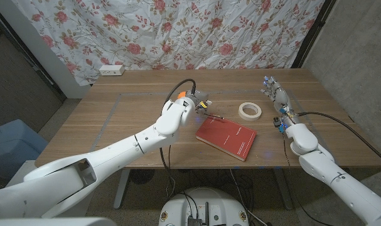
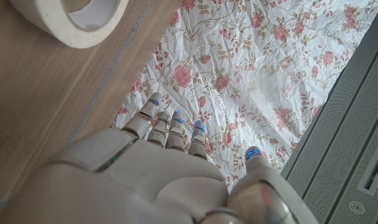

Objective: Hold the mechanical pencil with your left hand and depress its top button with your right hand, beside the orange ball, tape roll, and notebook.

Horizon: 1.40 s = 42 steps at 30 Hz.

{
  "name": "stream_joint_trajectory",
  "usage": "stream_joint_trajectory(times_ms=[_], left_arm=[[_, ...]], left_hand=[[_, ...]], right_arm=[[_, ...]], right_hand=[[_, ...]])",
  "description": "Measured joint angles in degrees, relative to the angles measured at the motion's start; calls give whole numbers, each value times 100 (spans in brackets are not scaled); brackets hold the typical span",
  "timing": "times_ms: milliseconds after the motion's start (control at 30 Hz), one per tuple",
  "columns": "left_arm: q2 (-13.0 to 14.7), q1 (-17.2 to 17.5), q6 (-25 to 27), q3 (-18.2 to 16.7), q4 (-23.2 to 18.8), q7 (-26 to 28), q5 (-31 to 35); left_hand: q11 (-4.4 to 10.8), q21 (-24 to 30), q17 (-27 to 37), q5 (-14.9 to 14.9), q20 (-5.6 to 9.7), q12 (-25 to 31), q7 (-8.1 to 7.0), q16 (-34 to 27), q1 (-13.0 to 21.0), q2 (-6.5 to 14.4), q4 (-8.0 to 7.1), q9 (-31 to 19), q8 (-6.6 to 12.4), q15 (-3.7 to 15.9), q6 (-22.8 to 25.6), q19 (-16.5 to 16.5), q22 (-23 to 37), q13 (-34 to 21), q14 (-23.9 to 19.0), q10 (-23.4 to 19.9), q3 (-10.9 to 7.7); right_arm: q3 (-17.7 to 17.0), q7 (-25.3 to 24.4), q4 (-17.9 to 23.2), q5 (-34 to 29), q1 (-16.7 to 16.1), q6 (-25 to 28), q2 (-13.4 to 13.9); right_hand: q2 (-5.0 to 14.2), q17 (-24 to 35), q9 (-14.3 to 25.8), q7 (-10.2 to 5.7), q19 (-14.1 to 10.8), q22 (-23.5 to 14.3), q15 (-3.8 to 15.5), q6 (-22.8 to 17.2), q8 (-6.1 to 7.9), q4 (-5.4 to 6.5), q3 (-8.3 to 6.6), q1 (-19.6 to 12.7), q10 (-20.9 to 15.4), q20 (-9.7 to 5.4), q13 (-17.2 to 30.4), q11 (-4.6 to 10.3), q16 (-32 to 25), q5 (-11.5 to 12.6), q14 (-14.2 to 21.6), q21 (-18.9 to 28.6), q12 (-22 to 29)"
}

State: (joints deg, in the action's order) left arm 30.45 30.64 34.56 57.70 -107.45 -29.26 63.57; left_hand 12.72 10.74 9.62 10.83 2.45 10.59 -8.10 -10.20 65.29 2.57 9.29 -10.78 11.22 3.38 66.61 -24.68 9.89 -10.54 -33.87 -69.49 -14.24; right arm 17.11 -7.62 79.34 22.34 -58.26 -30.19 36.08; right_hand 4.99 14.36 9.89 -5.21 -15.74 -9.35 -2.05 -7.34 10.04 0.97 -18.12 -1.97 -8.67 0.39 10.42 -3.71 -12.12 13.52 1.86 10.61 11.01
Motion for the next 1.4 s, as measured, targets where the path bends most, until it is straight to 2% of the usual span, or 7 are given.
stream_joint_trajectory(times_ms=[167,733,1400], left_arm=[[-50,16,-99,1,71,-19,85],[-139,17,-344,-7,246,-107,226],[-111,120,-290,-55,110,-407,630]], left_hand=[[0,0,0,0,11,-2,-21,0,-25,25,0,1,0,-30,-21,52,0,3,30,1,0],[16,0,-29,-2,18,-6,-50,27,-69,8,-1,-18,-2,-26,-174,187,-31,-4,143,127,50],[9,0,-26,3,21,-66,-130,27,-306,-229,-17,-14,-86,-30,-814,369,-30,16,214,917,207]], right_arm=[[-11,48,-23,88,0,55,15],[-33,67,-81,223,-33,140,17],[-28,-11,-85,251,-77,148,-51]], right_hand=[[-1,0,0,92,21,0,-22,92,-11,10,10,1,-1,-21,0,1,0,0,-22,0,0],[-46,1,0,91,20,0,-22,91,-11,23,23,45,18,-20,1,-18,0,0,-22,0,1],[-45,2,0,91,20,0,-53,91,14,47,-1,45,18,-19,1,-18,0,0,10,0,1]])
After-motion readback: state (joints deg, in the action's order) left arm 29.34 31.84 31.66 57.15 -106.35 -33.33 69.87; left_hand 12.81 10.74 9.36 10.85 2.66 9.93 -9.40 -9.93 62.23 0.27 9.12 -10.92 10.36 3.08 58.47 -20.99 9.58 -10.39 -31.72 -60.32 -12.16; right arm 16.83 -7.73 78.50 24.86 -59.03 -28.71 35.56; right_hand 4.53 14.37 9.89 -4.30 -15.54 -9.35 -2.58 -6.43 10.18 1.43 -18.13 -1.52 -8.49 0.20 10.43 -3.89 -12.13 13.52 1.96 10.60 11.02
